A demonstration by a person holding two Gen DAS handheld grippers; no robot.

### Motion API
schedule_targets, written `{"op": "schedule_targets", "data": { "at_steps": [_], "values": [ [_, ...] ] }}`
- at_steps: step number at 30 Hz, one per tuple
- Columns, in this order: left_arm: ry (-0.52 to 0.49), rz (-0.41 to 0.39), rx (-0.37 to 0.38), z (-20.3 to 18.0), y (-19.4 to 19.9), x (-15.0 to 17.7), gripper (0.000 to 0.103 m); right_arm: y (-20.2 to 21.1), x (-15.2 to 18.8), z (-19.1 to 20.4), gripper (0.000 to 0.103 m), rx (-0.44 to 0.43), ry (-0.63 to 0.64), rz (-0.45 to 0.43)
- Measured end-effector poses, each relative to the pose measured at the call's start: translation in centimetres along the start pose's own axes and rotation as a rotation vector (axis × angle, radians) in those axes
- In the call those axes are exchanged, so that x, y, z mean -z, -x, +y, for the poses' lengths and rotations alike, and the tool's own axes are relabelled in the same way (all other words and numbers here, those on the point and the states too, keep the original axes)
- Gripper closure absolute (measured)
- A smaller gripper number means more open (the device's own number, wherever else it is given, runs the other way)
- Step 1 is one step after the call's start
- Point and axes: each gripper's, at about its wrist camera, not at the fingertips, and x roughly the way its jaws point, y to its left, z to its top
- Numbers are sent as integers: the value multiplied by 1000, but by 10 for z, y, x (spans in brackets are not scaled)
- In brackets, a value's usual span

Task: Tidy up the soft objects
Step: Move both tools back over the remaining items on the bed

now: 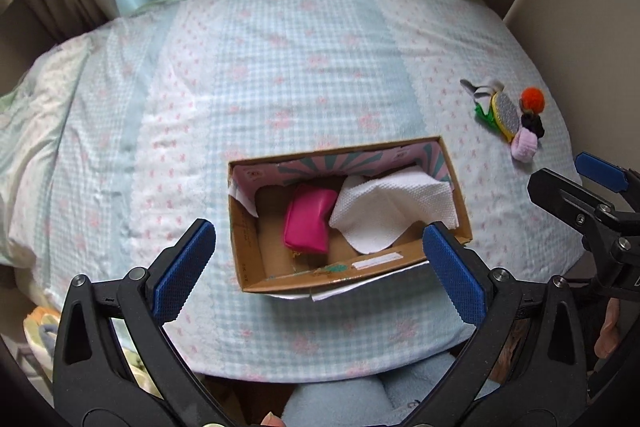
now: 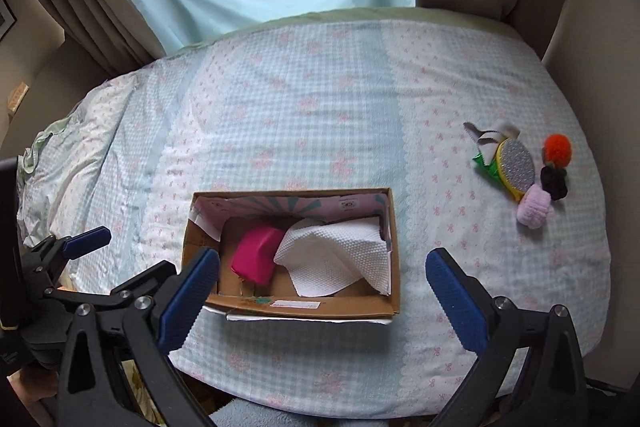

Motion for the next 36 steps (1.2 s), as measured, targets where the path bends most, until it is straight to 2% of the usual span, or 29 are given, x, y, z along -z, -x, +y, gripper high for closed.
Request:
{"op": "schedule_targets", "data": {
  "at_steps": [4, 7, 10, 13, 19, 25, 32, 36],
  "values": [
    [-33, -77, 42, -19, 26, -18, 0, 40, -3, -15, 0, 45, -46, -54],
    [-60, -122, 107, -39, 35, -28, 0, 66, -1, -35, 0, 103, -95, -88],
    [-82, -135, 138, -61, 39, -37, 0, 90, 3, -59, 0, 168, -130, -142],
    [-95, -143, 155, -82, 41, -42, 0, 105, 7, -84, 0, 240, -161, -152],
    [-110, -152, 148, -135, 40, -53, 0, 127, 11, -151, 0, 261, -247, -196],
    [-60, -128, 113, -208, 24, -65, 0, 133, -3, -229, 0, 269, -232, -216],
    [23, -83, 116, -292, -13, -72, 0, 118, -31, -324, 0, 245, -172, -201],
    [16, -60, 131, -337, -35, -74, 0, 97, -47, -366, 0, 217, -145, -166]
  ]
}}
